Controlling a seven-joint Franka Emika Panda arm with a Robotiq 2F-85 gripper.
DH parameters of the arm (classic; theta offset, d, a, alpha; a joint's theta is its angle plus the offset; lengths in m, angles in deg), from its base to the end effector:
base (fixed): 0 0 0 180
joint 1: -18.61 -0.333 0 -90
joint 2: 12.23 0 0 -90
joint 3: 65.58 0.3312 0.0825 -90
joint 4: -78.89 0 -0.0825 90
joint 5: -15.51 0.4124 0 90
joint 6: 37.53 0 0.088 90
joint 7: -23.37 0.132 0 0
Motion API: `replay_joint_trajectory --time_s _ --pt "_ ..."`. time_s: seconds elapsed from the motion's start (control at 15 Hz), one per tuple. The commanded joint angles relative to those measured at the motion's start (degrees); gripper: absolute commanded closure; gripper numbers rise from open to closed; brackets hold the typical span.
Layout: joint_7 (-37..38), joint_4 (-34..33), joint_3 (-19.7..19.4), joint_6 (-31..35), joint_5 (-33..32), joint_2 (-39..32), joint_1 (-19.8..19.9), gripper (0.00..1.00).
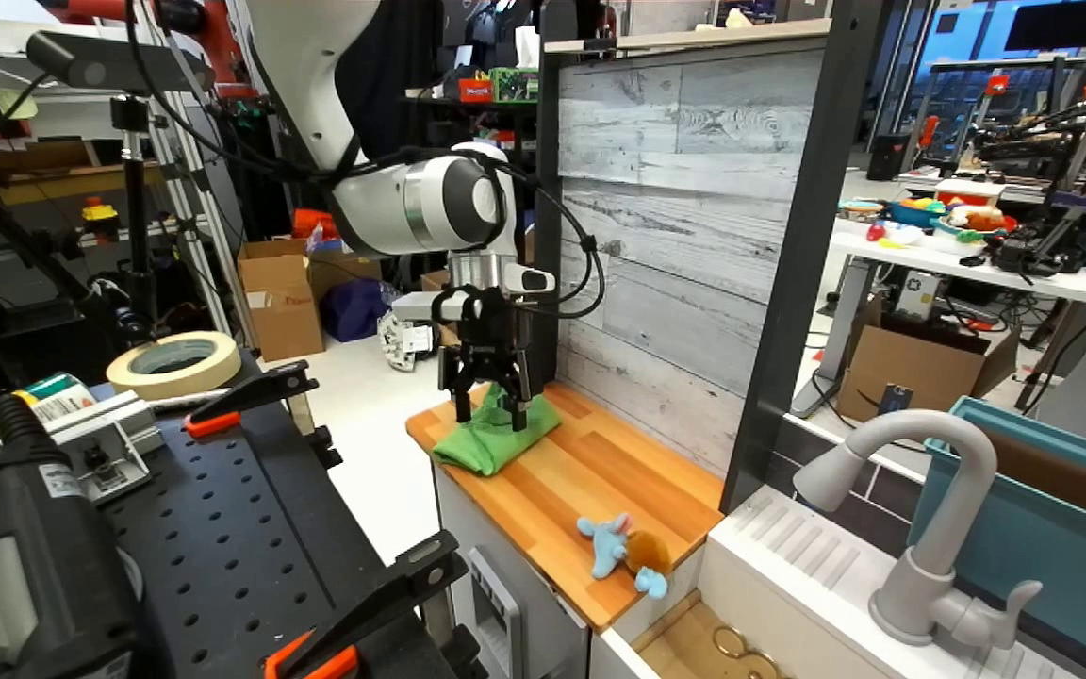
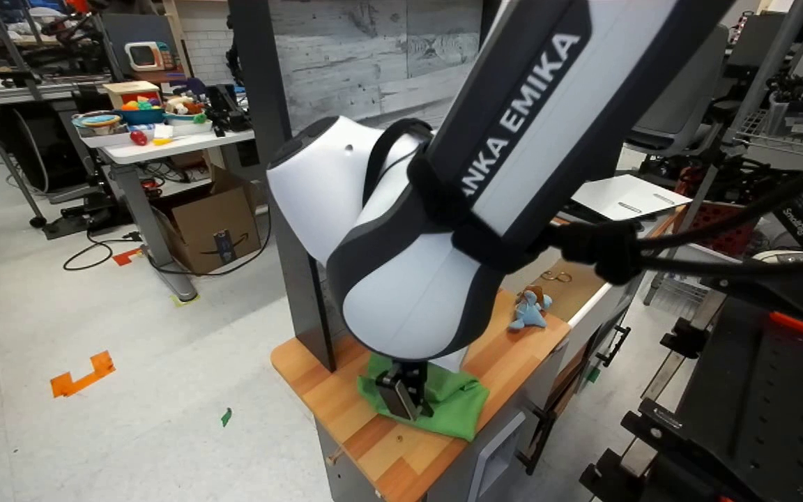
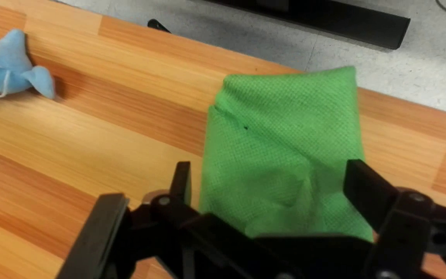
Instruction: Fold the cloth
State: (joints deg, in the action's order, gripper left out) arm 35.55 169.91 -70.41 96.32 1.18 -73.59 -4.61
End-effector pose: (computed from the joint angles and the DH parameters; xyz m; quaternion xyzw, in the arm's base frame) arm 0.6089 0.1925 -0.0578 0.9660 0.1677 -0.1242 0.1528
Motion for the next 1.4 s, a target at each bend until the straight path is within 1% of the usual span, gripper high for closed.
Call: replay_joint_trajectory --time_s 0.0,0.2,0.33,0.47,0.6,0.8,1.07,1.2,1.33 --pt "-0.16 11.93 0.27 -1.52 -1.0 10.1 1.59 0.0" --pt "2.18 19.13 -0.91 -3.33 -0.45 16.18 3.33 0.0" --pt "3.11 23.32 -1.41 -3.59 0.45 20.17 5.9 0.0" --pt "3.56 26.52 -1.84 -2.72 1.65 23.63 9.32 0.0" --pt "3.42 28.62 -2.25 -0.48 3.06 26.45 13.31 0.0" --pt "3.08 29.54 -3.21 1.79 5.88 29.24 19.11 0.0" --pt "3.16 27.81 -4.52 4.4 11.24 29.57 26.1 0.0" --pt "3.95 26.53 -4.99 7.66 13.94 28.39 28.57 0.0" --pt "6.15 26.37 -6.15 13.86 14.78 27.29 29.09 0.0"
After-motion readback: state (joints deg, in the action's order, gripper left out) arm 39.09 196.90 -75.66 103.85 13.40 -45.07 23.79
